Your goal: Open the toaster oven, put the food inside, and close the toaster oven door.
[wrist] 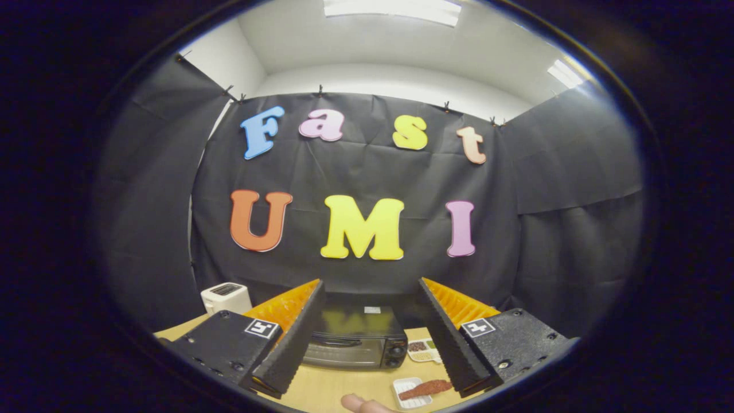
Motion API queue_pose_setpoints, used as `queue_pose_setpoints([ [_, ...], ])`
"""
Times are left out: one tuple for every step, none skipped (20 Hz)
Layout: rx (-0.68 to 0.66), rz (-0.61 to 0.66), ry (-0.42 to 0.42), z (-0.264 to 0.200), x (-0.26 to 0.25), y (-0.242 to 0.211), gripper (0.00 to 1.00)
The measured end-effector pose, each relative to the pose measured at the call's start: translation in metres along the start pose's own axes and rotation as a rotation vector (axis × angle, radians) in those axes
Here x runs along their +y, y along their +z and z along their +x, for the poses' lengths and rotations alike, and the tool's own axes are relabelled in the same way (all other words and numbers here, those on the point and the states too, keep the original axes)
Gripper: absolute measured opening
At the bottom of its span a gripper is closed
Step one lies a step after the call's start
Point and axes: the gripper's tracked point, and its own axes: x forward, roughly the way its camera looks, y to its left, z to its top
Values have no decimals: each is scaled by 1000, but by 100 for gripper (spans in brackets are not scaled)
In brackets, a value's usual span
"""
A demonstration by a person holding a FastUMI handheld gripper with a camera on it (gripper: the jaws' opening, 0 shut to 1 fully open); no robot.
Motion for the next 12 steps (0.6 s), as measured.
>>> queue_pose_setpoints([
  [10, -10, -2, 14, 0, -9, 100],
  [30, -23, -8, 30, 0, -19, 100],
  [57, -34, -14, 45, 2, -33, 100],
  [95, -35, -16, 62, 5, -49, 100],
  [132, -27, -10, 78, 11, -66, 100],
  [175, -21, -4, 94, 16, -83, 100],
  [220, -23, 6, 109, 22, -101, 100],
  [272, -33, 15, 121, 28, -121, 100],
  [303, -29, 18, 132, 31, -138, 100],
  [335, -29, 20, 142, 35, -154, 100],
  [372, -45, 3, 150, 33, -167, 100],
  [406, -45, -7, 155, 32, -180, 100],
])
